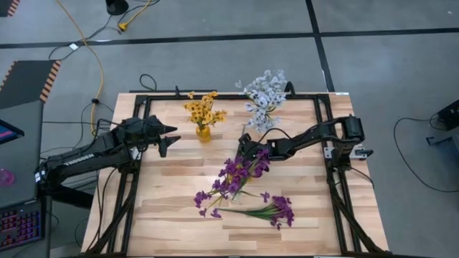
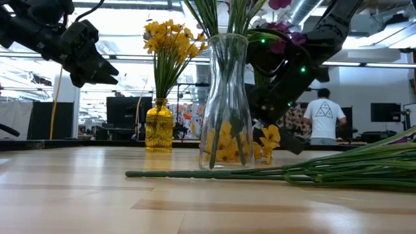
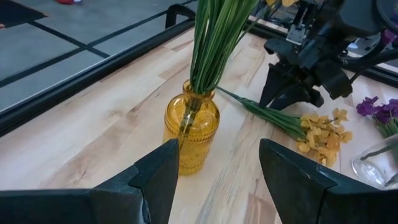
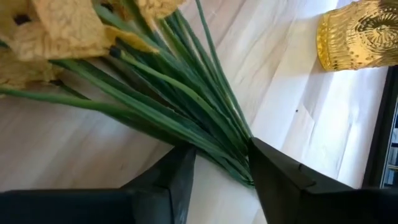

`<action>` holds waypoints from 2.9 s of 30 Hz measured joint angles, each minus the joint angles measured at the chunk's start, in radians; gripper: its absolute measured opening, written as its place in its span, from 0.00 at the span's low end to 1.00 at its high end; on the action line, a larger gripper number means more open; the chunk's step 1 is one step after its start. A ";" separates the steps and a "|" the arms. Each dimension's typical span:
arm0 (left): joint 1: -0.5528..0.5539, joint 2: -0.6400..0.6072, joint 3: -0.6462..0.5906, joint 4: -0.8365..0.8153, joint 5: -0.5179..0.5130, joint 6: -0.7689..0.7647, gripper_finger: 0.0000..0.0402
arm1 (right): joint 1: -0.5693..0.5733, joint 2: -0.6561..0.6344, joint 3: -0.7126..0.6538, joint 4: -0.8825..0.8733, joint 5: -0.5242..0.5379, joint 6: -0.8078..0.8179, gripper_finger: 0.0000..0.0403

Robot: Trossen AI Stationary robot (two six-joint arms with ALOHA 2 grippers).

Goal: Sort flowers into vase by color
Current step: Put the yellow flowers into the yellow vase

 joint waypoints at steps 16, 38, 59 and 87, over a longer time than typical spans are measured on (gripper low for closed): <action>0.000 0.000 0.000 -0.007 0.003 0.003 0.52 | 0.054 0.003 -0.004 0.006 0.114 0.039 0.04; 0.000 0.000 0.000 -0.004 0.004 0.004 0.52 | 0.078 -0.065 -0.005 -0.143 0.136 0.651 0.05; 0.000 0.000 0.000 -0.004 0.006 0.005 0.52 | 0.083 -0.067 -0.005 -0.102 0.128 0.970 0.05; -0.016 0.002 0.000 0.030 0.145 -0.044 0.52 | 0.070 -0.068 0.092 -0.008 0.129 1.038 0.06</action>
